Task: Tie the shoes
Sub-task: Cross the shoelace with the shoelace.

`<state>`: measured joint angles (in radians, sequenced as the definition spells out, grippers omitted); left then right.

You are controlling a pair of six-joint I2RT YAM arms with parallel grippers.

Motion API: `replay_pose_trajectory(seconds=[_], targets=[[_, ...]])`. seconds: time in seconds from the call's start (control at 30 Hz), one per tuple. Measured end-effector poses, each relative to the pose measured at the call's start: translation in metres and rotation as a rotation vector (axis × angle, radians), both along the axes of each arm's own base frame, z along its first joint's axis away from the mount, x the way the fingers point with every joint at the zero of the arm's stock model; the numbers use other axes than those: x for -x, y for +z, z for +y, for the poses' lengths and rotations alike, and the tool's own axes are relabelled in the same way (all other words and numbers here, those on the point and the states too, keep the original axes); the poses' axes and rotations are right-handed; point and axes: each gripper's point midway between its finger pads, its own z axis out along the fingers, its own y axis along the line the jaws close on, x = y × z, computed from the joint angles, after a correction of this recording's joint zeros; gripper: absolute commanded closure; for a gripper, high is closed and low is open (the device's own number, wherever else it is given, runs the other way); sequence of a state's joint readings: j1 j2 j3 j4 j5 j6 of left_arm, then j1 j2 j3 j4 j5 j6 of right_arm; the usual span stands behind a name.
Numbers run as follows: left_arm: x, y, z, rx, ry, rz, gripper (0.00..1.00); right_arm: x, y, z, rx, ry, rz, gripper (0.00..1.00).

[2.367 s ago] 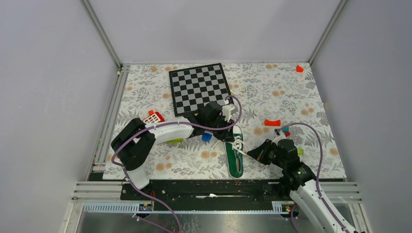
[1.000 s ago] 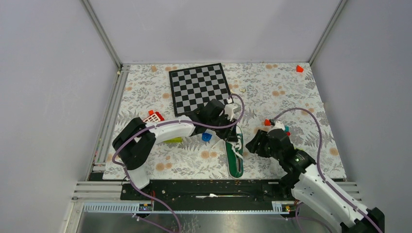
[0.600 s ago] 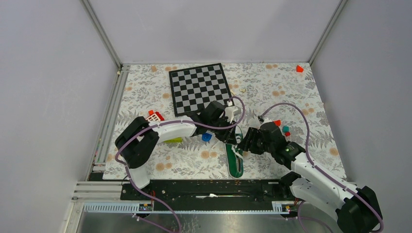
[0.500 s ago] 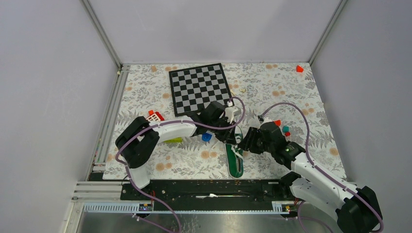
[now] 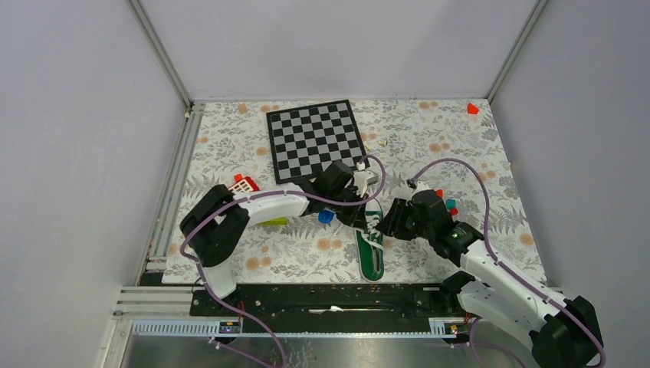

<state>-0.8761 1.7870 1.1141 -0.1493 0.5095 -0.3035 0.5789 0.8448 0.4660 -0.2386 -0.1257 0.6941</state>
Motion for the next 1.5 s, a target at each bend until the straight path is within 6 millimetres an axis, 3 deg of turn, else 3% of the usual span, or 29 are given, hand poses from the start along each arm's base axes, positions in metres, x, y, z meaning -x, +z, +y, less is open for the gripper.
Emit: replay_pose_trajectory(seconds=[0.17,0.33,0.43,0.57,0.67,0.9,1.23,1.5], targets=[[-0.001,0.019,0.005,0.040,0.018,-0.037,1.00,-0.002,0.013,0.000,0.008,0.028,-0.045,0.57],[-0.005,0.033,0.005,0.080,0.028,-0.066,1.00,0.003,0.018,0.006,-0.004,0.090,-0.048,0.66],[-0.006,0.033,0.005,0.081,0.030,-0.066,1.00,0.010,0.016,0.010,-0.015,0.142,-0.031,0.68],[-0.006,0.033,0.006,0.081,0.034,-0.064,1.00,0.019,0.014,0.017,-0.029,0.210,-0.015,0.57],[-0.006,0.033,0.006,0.081,0.036,-0.062,1.00,0.024,0.013,0.022,-0.028,0.256,-0.013,0.54],[-0.006,0.033,0.006,0.081,0.036,-0.061,1.00,0.030,0.003,0.033,-0.008,0.332,0.011,0.56],[-0.007,0.033,0.006,0.081,0.038,-0.061,1.00,0.021,0.001,0.044,0.011,0.375,-0.014,0.55],[-0.008,0.033,0.007,0.082,0.040,-0.060,1.00,0.019,-0.005,0.046,0.021,0.385,-0.012,0.65]])
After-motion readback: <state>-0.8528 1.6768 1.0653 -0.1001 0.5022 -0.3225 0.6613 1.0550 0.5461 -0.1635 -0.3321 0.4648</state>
